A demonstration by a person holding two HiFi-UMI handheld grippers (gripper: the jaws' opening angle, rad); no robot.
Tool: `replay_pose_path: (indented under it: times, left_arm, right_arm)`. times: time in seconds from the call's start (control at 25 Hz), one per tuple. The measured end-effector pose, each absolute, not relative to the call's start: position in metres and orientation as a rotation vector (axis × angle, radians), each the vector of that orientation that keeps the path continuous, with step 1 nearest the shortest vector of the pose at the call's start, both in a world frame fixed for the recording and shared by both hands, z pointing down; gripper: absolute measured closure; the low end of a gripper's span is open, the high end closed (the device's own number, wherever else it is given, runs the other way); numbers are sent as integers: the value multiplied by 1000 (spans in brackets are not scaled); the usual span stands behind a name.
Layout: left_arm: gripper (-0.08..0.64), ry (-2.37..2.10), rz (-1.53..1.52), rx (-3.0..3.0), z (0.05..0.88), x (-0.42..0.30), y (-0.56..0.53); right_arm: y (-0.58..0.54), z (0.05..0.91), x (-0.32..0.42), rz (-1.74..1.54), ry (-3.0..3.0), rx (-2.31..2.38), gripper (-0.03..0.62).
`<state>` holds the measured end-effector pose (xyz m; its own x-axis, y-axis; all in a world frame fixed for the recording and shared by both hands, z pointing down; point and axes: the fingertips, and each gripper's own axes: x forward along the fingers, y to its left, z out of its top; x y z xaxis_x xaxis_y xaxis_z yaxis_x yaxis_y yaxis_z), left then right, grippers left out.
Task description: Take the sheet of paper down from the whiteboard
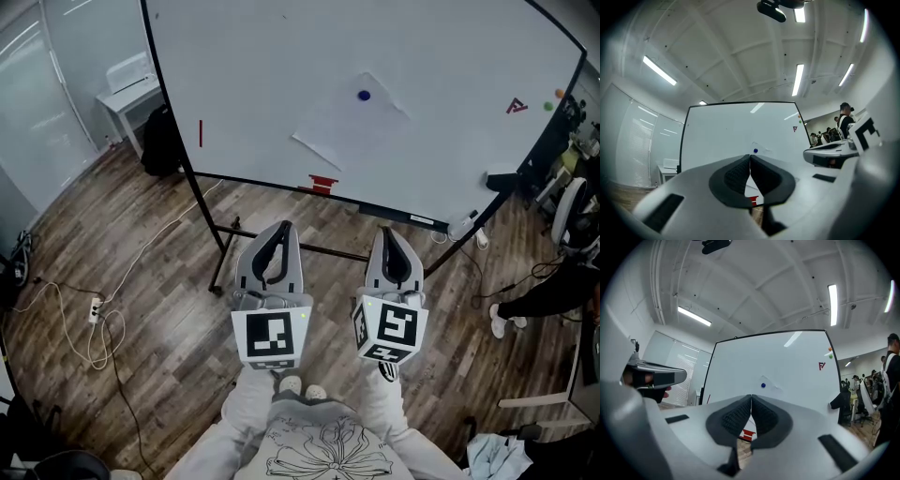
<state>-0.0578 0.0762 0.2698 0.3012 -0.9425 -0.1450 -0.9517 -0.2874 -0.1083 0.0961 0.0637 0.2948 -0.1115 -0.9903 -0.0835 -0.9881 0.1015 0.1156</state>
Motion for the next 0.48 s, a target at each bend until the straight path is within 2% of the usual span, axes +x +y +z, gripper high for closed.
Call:
replay_pose_path:
  times: [0.48]
  left_arm:
    - [555, 1736, 43, -2429, 290, -79, 49]
  right_arm:
    - [44, 316, 78, -150, -2284, 2130, 589]
